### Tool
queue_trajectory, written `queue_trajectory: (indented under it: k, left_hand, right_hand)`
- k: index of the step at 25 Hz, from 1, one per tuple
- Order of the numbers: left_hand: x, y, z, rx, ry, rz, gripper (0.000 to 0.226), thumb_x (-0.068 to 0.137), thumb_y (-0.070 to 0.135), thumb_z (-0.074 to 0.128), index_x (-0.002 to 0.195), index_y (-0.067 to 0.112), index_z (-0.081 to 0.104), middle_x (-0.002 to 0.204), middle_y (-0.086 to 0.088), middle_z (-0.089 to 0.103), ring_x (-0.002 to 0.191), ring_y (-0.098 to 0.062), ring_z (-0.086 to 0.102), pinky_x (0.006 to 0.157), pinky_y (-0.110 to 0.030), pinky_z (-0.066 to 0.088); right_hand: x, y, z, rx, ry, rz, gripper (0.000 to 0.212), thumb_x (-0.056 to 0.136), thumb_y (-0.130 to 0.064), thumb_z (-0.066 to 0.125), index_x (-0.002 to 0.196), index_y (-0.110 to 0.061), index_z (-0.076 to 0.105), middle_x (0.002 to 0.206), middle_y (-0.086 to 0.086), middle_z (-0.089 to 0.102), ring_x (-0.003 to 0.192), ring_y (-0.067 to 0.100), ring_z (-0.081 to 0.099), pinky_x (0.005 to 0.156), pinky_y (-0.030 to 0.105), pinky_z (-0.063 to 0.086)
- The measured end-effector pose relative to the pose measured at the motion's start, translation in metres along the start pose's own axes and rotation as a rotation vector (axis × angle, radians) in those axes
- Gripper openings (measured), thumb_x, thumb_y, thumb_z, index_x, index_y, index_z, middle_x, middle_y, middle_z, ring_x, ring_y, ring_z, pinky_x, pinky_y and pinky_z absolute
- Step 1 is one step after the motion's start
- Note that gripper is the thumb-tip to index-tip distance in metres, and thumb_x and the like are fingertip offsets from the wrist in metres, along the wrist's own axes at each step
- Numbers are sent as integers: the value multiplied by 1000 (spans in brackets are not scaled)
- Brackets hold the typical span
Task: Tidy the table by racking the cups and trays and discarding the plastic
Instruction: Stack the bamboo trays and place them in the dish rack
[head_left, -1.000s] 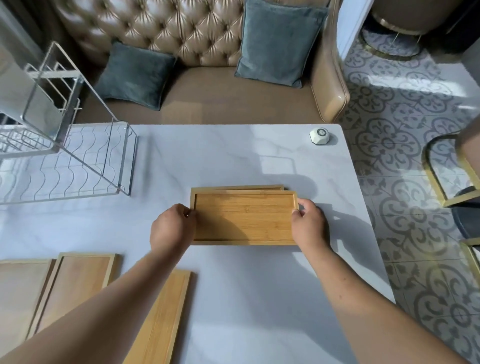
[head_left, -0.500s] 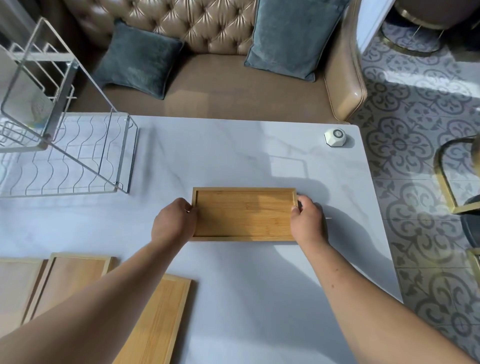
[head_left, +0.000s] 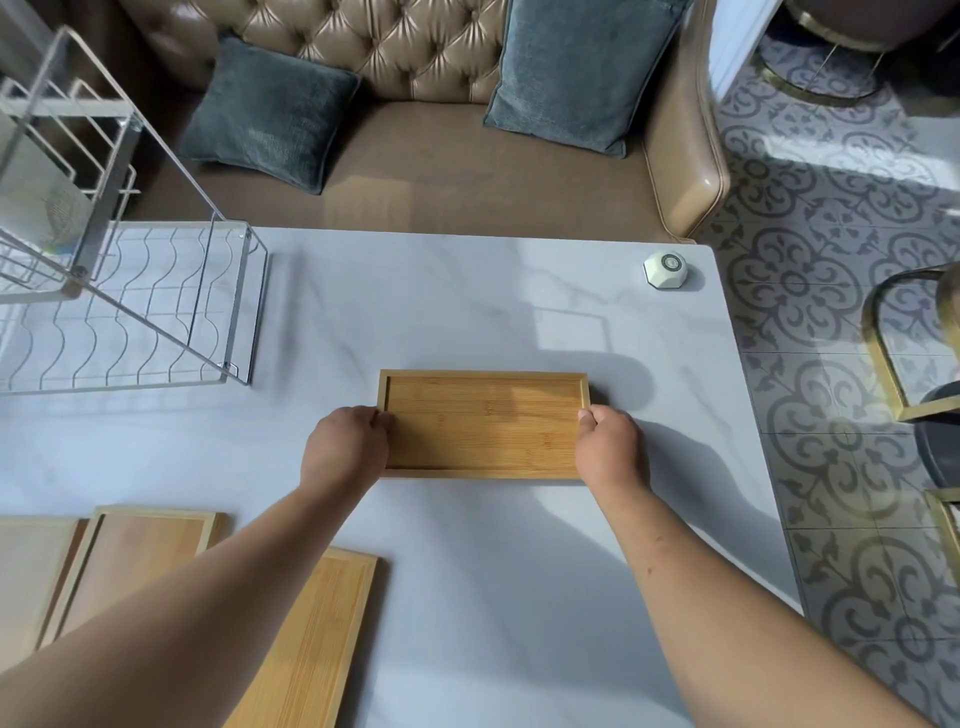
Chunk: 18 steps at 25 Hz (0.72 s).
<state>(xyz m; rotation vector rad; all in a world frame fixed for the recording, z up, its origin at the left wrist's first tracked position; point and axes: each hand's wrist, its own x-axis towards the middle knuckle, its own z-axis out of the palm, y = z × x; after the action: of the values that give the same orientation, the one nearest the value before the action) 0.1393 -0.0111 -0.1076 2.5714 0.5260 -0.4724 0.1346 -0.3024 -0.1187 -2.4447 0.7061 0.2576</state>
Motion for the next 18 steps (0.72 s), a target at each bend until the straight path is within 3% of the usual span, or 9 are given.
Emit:
queue_trajectory:
  k: [6, 8, 10, 11, 14, 18]
  left_hand:
    - [0, -1, -1, 13, -33, 10, 32, 104, 30, 46, 83, 17, 67, 85, -7, 69, 83, -32, 62, 64, -34, 41]
    - [1, -4, -3, -21, -62, -3, 31, 104, 38, 47, 109, 19, 71, 105, -6, 75, 90, -29, 64, 71, -33, 43]
    - [-1, -16, -8, -76, -62, -1, 49, 101, 49, 51, 141, 22, 58, 123, 0, 73, 102, -26, 66, 81, -34, 46]
    - [-5, -25, -10, -81, -51, 23, 59, 99, 54, 55, 148, 22, 50, 129, 1, 71, 110, -26, 66, 86, -36, 48]
    - [-34, -64, -13, -16, -60, 84, 83, 89, 62, 67, 152, 16, 39, 143, -3, 61, 131, -29, 56, 104, -46, 48]
    - [-80, -118, -15, 258, -96, 257, 83, 82, 73, 68, 141, 16, 54, 145, -7, 54, 133, -32, 49, 103, -45, 46]
  right_hand:
    - [-2, -1, 0, -32, -7, 1, 34, 107, -28, 42, 107, -9, 70, 113, 15, 68, 98, 37, 63, 80, 37, 51]
    - [-5, -2, 0, -35, -23, 6, 36, 107, -32, 40, 112, -8, 66, 123, 18, 63, 107, 38, 60, 86, 39, 50]
    - [-17, -1, 2, -30, -50, -2, 46, 106, -38, 42, 140, -8, 53, 144, 20, 53, 131, 38, 51, 103, 44, 45]
    - [-28, 2, 4, -33, -67, -21, 59, 105, -42, 45, 154, -9, 38, 155, 19, 44, 141, 37, 43, 110, 45, 40]
    - [-74, 21, 9, -36, -74, -71, 81, 101, -49, 50, 164, -16, 11, 168, 12, 26, 152, 32, 29, 117, 45, 33]
    - [-135, 55, 19, 8, -58, -34, 83, 100, -45, 53, 164, -13, 10, 169, 13, 22, 156, 29, 21, 121, 45, 27]
